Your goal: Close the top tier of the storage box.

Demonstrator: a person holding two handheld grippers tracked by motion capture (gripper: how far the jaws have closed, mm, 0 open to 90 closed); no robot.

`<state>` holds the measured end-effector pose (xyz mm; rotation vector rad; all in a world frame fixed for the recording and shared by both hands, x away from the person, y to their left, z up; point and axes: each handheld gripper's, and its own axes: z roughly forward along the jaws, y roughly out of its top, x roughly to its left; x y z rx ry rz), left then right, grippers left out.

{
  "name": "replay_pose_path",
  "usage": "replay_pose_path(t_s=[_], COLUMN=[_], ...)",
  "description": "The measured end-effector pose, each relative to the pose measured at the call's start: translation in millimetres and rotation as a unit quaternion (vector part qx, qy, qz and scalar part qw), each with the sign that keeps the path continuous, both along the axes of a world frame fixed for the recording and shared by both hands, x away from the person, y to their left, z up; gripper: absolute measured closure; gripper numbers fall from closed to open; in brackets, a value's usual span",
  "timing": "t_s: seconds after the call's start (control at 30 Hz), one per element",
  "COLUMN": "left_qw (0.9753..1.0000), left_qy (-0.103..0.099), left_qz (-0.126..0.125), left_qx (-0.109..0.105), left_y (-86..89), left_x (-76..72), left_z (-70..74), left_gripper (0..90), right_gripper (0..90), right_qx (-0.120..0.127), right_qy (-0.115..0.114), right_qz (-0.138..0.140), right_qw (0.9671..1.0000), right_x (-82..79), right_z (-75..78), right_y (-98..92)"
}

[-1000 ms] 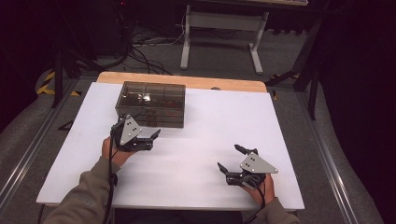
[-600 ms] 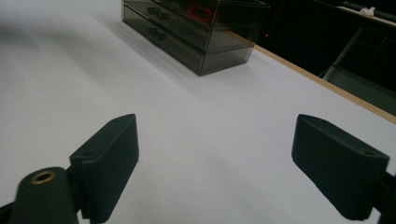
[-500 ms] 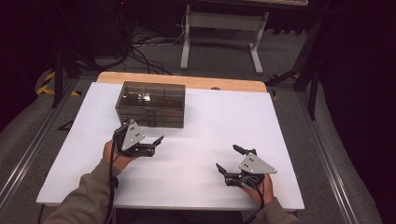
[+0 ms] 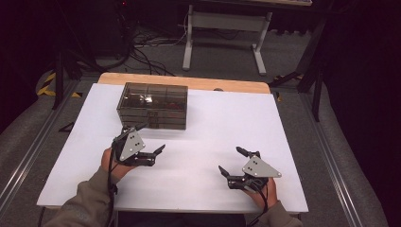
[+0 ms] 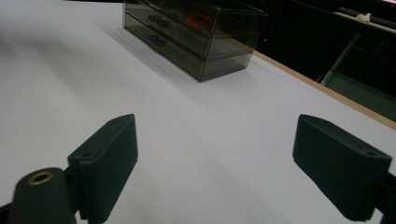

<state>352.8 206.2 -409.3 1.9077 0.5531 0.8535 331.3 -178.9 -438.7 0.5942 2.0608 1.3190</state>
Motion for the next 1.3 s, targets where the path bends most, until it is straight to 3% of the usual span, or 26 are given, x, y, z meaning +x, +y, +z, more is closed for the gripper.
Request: replay_pose_path(t_s=[0.37, 0.6, 0.97, 1.17, 1.23, 1.3], left_qw=[0.9999, 0.9998, 0.9992, 0.9983, 0.9979, 0.9974], left_qy=[-0.002, 0.002, 0.013, 0.034, 0.045, 0.046], left_qz=[-0.008, -0.003, 0.019, 0.034, 0.041, 0.046], left_qx=[0.012, 0.022, 0.033, 0.033, 0.023, 0.03], left_y=[5.9, 16.5, 47.0, 65.8, 73.0, 77.1], left_x=[-18.8, -25.8, -39.4, -49.5, -54.8, -58.5], left_z=[-1.8, -10.0, -25.7, -37.2, -41.2, -43.6], left_gripper=[10.6, 10.2, 9.5, 9.2, 8.8, 8.7], right_gripper=[14.8, 14.4, 13.5, 13.4, 13.4, 13.4], right_qx=[0.007, 0.01, 0.013, 0.015, 0.015, 0.013], right_qy=[-0.002, -0.001, -0.001, -0.002, -0.002, -0.002], right_qz=[-0.005, -0.01, -0.018, -0.018, -0.017, -0.017], right_qw=[1.0, 0.9999, 0.9998, 0.9997, 0.9997, 0.9998], right_x=[-2.4, -3.9, -6.8, -6.9, -7.3, -7.6], right_z=[1.6, 0.9, 1.3, 1.3, 1.5, 1.5], right_y=[-3.7, -6.3, -10.5, -10.5, -9.5, -8.5])
